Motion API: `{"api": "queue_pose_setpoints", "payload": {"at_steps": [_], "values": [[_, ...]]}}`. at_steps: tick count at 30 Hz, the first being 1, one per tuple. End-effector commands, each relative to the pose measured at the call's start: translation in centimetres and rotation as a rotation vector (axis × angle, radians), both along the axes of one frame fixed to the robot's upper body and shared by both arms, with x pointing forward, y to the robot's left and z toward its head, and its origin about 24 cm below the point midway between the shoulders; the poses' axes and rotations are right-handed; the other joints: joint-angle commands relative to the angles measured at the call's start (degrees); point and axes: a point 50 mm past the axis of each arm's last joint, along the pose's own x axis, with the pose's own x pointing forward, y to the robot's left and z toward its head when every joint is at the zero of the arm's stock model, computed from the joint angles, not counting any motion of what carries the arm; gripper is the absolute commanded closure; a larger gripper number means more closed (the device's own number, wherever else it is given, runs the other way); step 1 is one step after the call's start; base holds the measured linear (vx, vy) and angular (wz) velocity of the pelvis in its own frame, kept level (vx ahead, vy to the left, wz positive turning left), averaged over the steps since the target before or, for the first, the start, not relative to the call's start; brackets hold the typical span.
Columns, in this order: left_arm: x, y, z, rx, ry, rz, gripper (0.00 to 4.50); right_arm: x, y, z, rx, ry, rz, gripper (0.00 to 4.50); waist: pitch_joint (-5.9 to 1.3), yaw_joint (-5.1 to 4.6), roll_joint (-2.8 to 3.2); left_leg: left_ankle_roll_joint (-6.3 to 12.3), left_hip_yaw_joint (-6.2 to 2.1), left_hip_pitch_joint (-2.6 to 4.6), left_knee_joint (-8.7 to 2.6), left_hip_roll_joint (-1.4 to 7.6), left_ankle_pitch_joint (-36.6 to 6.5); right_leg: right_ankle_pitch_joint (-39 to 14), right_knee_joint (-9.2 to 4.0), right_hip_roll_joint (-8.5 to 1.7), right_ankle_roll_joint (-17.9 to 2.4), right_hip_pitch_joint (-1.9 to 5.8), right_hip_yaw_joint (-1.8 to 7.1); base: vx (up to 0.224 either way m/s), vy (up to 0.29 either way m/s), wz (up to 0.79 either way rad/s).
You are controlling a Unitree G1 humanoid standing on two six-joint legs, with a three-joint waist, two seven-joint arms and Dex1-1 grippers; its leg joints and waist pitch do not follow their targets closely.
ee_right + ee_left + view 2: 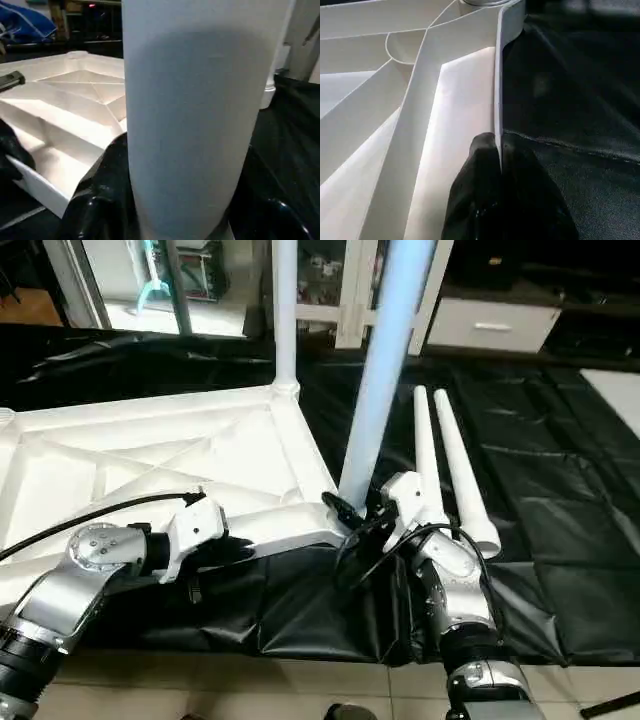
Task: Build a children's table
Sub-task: Insert table leg to table base
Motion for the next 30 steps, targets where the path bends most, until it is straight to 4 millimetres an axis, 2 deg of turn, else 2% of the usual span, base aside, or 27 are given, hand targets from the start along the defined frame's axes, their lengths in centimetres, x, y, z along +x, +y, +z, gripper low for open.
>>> {"api": "queue_pose_setpoints", "payload": {"at_steps": [1,2,4,7,15,16,19,21,22,23,24,25,26,27,28,29,30], "values": [[0.4,-0.6,1.1,-0.085,-0.059,0.010,4.50,-3.8,-0.4,-5.8,-0.134,0.310,0.148,2.55,-1.65,-0.74,-0.16,-0.26,-2.92,1.69,-5.89,3.51,-31.8,-38.5,-5.52,-3.26,-4.8,0.12,1.89,0.000,0.000,0.00],[0.3,-0.6,1.1,-0.084,-0.059,0.008,4.50,-3.8,-0.4,-5.8,-0.137,0.311,0.154,2.55,-1.66,-0.58,-0.09,-0.04,-2.70,1.73,-6.04,3.65,-31.1,-35.9,-5.45,-3.24,-5.8,0.03,2.12,0.000,0.000,0.00],[0.3,-0.6,1.1,-0.082,-0.054,-0.002,4.50,-3.8,-0.8,-5.8,-0.142,0.314,0.166,2.55,-1.35,-0.59,-0.22,0.13,-2.48,1.84,-6.08,3.60,-31.8,-35.4,-5.45,-3.18,-6.7,-0.17,2.22,0.000,0.000,0.00],[0.3,-0.7,1.1,-0.081,-0.053,-0.007,4.50,-3.5,-1.5,-5.6,-0.098,0.340,0.137,2.55,-1.68,-0.50,-0.23,0.15,-2.58,1.82,-6.06,3.61,-31.2,-36.2,-5.44,-3.41,-6.6,0.17,2.31,0.000,0.000,0.00],[0.2,-0.6,0.7,-0.058,-0.038,0.021,4.50,-2.9,-1.9,-5.6,-0.023,0.354,0.015,2.55,-1.69,-0.37,-0.10,-0.20,-2.74,1.78,-6.27,3.73,-31.5,-37.4,-5.58,-3.43,-6.2,0.13,2.20,0.000,0.000,0.00],[0.2,-0.6,0.5,-0.044,-0.040,0.036,4.50,-2.8,-1.8,-5.6,-0.013,0.347,-0.014,2.55,-1.69,-0.38,0.13,-0.41,-2.83,1.82,-6.30,3.70,-32.1,-37.8,-5.58,-3.44,-6.0,0.09,2.15,0.000,0.000,0.00],[0.2,-0.8,0.3,-0.034,-0.032,0.069,4.50,-2.4,-1.6,-5.7,0.003,0.350,-0.099,2.55,-1.46,-0.94,0.07,-1.39,-3.20,2.13,-6.40,3.65,-35.3,-40.7,-5.99,-3.34,-4.7,-0.27,1.65,0.000,0.000,0.00],[0.3,-1.1,0.3,-0.039,-0.031,0.111,4.50,-2.1,-1.4,-5.8,-0.005,0.350,-0.161,2.55,-1.41,-1.26,0.31,-2.01,-3.40,2.31,-6.52,3.66,-36.9,-41.0,-6.07,-3.21,-4.2,-0.31,1.32,0.000,0.000,0.00],[0.4,-1.3,0.3,-0.040,-0.033,0.128,4.50,-1.9,-1.3,-5.9,-0.010,0.347,-0.181,2.55,-1.19,-1.98,0.33,-2.66,-3.76,2.37,-6.74,3.64,-39.9,-40.3,-6.22,-2.90,-3.7,-0.20,0.59,0.000,0.000,0.00],[0.8,-1.5,0.3,-0.036,-0.040,0.182,4.50,-1.7,-1.0,-5.9,-0.020,0.346,-0.224,2.55,-1.17,-2.37,0.29,-2.62,-3.80,2.35,-6.82,3.59,-41.2,-39.6,-6.28,-2.94,-3.6,-0.02,0.29,0.000,0.000,0.00],[0.8,-1.5,0.3,-0.036,-0.040,0.182,4.50,-1.7,-1.0,-5.9,-0.020,0.346,-0.224,2.55,-1.11,-2.44,0.46,-2.75,-3.87,2.49,-6.91,3.62,-41.6,-39.4,-6.34,-2.99,-3.7,-0.01,0.16,0.000,0.000,0.00],[1.3,-1.9,0.3,-0.036,-0.047,0.268,4.50,-1.4,-0.4,-6.0,-0.048,0.339,-0.263,2.55,-1.10,-2.58,0.50,-2.74,-3.93,2.60,-7.01,3.57,-42.0,-39.4,-6.55,-2.96,-3.5,0.06,-0.07,0.000,0.000,0.00],[1.3,-1.9,0.3,-0.036,-0.047,0.268,4.50,-1.4,-0.4,-6.0,-0.048,0.339,-0.263,2.55,-1.01,-3.02,0.51,-2.93,-3.88,2.64,-7.17,3.53,-42.4,-39.2,-6.71,-2.93,-3.4,0.09,-0.34,0.000,0.000,0.00],[2.0,-2.2,0.3,-0.032,-0.054,0.370,4.50,-0.9,0.5,-6.1,-0.079,0.337,-0.303,2.55,-0.93,-3.36,0.88,-2.94,-3.96,3.05,-7.19,3.42,-43.9,-39.8,-7.11,-2.76,-2.8,0.09,-1.08,0.000,0.000,0.00],[2.6,-2.6,0.4,-0.028,-0.062,0.473,4.50,-0.4,1.3,-6.1,-0.117,0.342,-0.373,2.55,-0.45,-3.89,1.18,-3.47,-4.01,2.97,-8.10,3.68,-46.6,-38.3,-7.07,-2.13,-2.5,0.60,-2.40,0.000,0.000,0.00],[3.1,-3.0,0.5,-0.022,-0.072,0.566,4.50,0.1,2.1,-6.2,-0.163,0.356,-0.440,2.55,-0.02,-3.67,1.94,-4.69,-3.41,0.66,-11.29,4.72,-49.7,-29.3,-2.93,-0.81,-4.0,3.63,-3.76,-0.051,0.034,-0.04],[3.5,-3.2,0.6,-0.021,-0.078,0.621,4.50,0.5,2.5,-6.3,-0.199,0.367,-0.493,2.55,-0.50,-2.14,2.05,-4.73,-3.24,-2.17,-13.57,5.97,-49.9,-19.6,4.17,-1.03,-4.5,7.26,-2.54,-0.105,0.019,0.10]]}}
